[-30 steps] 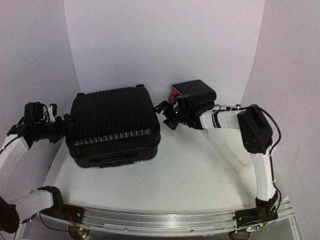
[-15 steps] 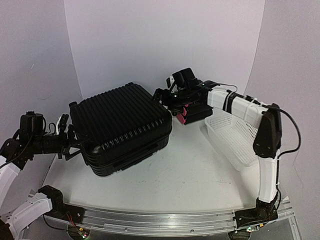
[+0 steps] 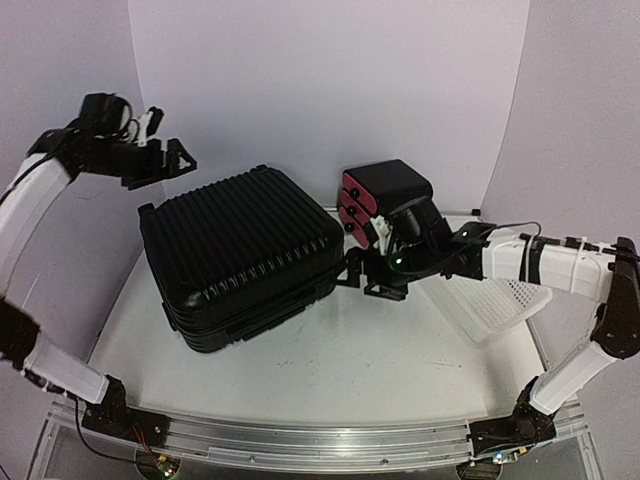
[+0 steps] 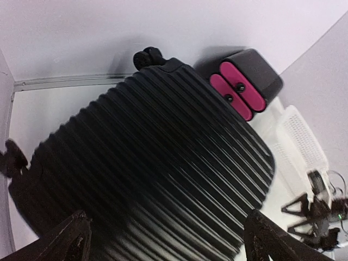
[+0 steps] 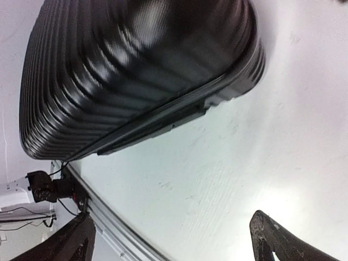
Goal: Open, take out, and arrange the luggage
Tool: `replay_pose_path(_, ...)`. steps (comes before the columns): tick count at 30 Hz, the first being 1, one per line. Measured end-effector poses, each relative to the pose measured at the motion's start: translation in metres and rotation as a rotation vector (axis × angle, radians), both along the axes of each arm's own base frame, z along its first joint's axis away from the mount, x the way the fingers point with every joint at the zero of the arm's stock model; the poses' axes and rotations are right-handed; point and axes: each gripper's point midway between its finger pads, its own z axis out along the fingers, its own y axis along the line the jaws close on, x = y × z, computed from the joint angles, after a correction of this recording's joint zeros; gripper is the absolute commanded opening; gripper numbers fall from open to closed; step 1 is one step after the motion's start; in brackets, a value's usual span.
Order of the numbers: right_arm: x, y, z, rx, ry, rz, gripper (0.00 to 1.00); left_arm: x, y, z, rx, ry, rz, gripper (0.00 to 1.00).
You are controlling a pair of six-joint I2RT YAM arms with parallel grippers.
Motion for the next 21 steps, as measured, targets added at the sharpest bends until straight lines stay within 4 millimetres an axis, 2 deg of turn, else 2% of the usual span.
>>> replay_pose_path(1,-0.010,0.010,-0.011,0.026,0.033,0.011,0.98,0.031,-0.004,-0.010,0.032,0.018,0.005,0.99)
replay_pose_path(2,-0.014,0.016,-0.018,0.042,0.052,0.016,0.98,0.054,-0.006,-0.021,0.054,0.036,0.013,0.99)
replay_pose_path(5,-0.019,0.044,-0.027,0.131,0.092,0.024,0.98,0.124,-0.011,-0.074,0.134,0.112,0.024,0.98)
replay_pose_path(8,-0.005,0.065,-0.023,0.236,0.093,-0.003,0.98,0.164,-0.007,-0.117,0.147,0.181,0.011,0.96)
replay_pose_path(9,0.000,0.070,-0.022,0.266,0.091,-0.013,0.98,0.175,-0.005,-0.120,0.129,0.174,0.004,0.96)
replay_pose_path(11,0.009,0.079,-0.022,0.311,0.087,-0.028,0.98,0.184,0.007,-0.123,0.113,0.179,0.011,0.96)
replay_pose_path(16,0.029,0.090,-0.028,0.359,0.080,-0.076,0.98,0.186,0.038,-0.126,0.090,0.198,0.037,0.95)
replay_pose_path(21,0.052,0.094,-0.021,0.437,0.070,-0.118,0.98,0.167,0.043,-0.140,0.091,0.210,0.062,0.91)
